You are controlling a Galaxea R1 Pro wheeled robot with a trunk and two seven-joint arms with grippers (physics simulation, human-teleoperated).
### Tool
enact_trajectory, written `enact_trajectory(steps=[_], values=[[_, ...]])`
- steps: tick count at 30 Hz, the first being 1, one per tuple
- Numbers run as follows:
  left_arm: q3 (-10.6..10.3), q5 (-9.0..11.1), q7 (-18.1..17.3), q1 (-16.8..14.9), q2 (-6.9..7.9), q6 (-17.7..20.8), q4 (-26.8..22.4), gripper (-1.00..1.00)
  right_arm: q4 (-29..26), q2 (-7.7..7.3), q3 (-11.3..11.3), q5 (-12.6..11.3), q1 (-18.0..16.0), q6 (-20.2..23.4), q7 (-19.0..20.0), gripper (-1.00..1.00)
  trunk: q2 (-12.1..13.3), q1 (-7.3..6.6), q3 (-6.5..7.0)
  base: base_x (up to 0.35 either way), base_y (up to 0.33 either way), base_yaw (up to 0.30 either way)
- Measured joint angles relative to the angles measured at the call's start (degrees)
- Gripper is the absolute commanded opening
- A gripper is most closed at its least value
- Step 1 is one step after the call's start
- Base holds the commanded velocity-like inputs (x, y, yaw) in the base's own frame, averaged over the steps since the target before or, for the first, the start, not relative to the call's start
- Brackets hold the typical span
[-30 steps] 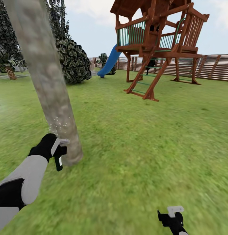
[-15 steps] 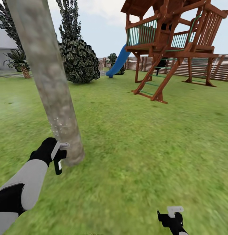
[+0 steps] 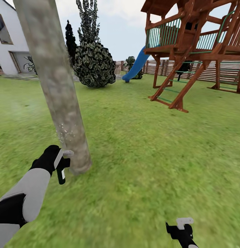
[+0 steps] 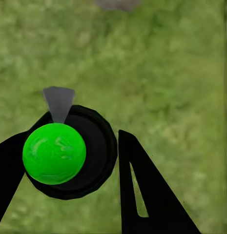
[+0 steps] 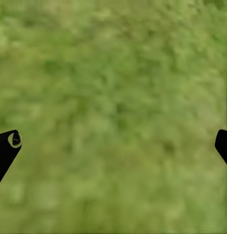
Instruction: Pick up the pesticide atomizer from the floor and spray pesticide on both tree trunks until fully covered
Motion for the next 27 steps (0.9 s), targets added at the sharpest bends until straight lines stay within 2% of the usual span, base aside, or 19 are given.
enact_trajectory(steps=[15, 17, 22, 27], values=[[-0.33, -0.03, 0.0, 0.02, 0.17, -0.04, 0.07, -1.0, -0.03, -0.01, 0.0, 0.0, 0.0, 0.03, 0.0, 1.0, 0.0, 0.0, 0.0, 0.182, -0.227, 0.009], [-0.34, -0.19, 0.01, 0.11, 0.34, -0.02, 0.2, -1.0, -0.02, -0.01, 0.01, 0.0, -0.01, 0.04, 0.0, 1.0, 0.0, 0.0, 0.0, 0.17, -0.234, 0.227], [-0.33, -0.41, -0.05, 2.18, 1.91, -0.09, 0.12, -1.0, 0.02, -0.01, 0.01, 0.0, -0.01, 0.04, -0.01, 1.0, 0.0, 0.0, 0.0, 0.17, -0.234, 0.273], [-0.14, 0.1, -0.06, 2.4, 1.59, -0.12, 0.02, -1.0, 0.07, 0.05, 0.01, 0.0, -0.01, 0.04, -0.01, 1.0, 0.0, 0.02, 0.0, 0.06, -0.257, 0.278]])
